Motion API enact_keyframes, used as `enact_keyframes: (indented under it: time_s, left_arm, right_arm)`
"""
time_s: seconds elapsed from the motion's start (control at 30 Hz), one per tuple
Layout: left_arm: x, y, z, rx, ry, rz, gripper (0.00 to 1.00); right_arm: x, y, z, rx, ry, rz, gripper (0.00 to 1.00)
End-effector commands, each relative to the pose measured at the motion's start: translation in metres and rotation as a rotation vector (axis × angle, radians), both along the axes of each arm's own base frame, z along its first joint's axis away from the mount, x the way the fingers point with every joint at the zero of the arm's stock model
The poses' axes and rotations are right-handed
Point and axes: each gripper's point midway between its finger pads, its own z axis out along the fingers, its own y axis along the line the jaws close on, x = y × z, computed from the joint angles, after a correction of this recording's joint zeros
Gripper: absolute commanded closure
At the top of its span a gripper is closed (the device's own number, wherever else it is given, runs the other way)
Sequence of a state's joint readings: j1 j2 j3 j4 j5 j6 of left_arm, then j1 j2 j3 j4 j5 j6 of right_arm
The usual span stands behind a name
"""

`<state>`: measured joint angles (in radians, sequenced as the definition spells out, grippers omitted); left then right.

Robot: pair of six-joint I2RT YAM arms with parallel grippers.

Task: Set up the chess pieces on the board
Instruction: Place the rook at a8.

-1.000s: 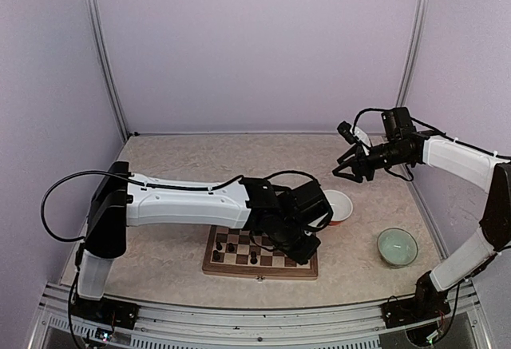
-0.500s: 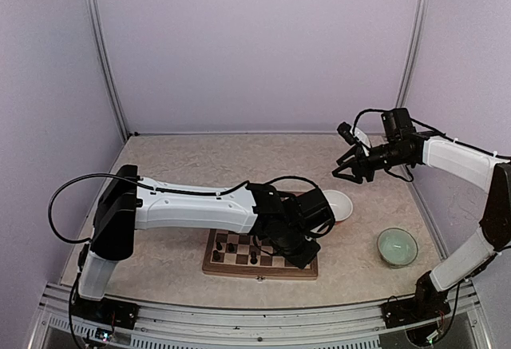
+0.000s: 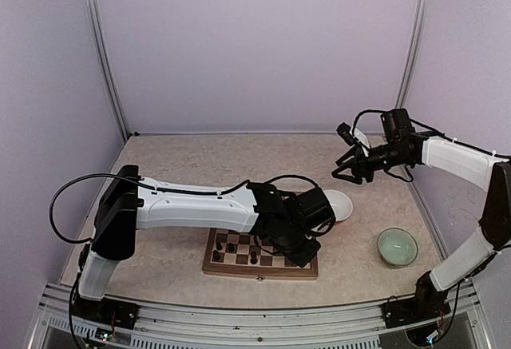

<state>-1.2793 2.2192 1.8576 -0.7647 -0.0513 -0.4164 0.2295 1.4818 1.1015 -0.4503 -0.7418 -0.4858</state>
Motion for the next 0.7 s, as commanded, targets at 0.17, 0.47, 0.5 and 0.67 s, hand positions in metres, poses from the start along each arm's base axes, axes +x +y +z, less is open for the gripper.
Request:
enact_keyframes:
  time_s: [0.17,0.47,0.5,0.67]
  left_arm:
    - [0.004,-0.005,0.002,-0.016,0.007,0.017,0.80]
    - [0.003,-0.007,0.009,-0.050,0.025,0.021,0.73]
    - [0.003,-0.006,0.011,-0.050,0.024,0.022,0.72]
    - [0.009,0.003,0.037,-0.063,-0.014,0.042,0.63]
  right_arm:
    - [-0.003,0.000,-0.008,0.005,0.029,0.014,0.46]
    - [-0.003,0.000,-0.009,0.007,0.033,0.015,0.46]
    - [-0.003,0.000,-0.009,0.007,0.033,0.015,0.46]
    - [-0.003,0.001,-0.009,0.008,0.035,0.017,0.46]
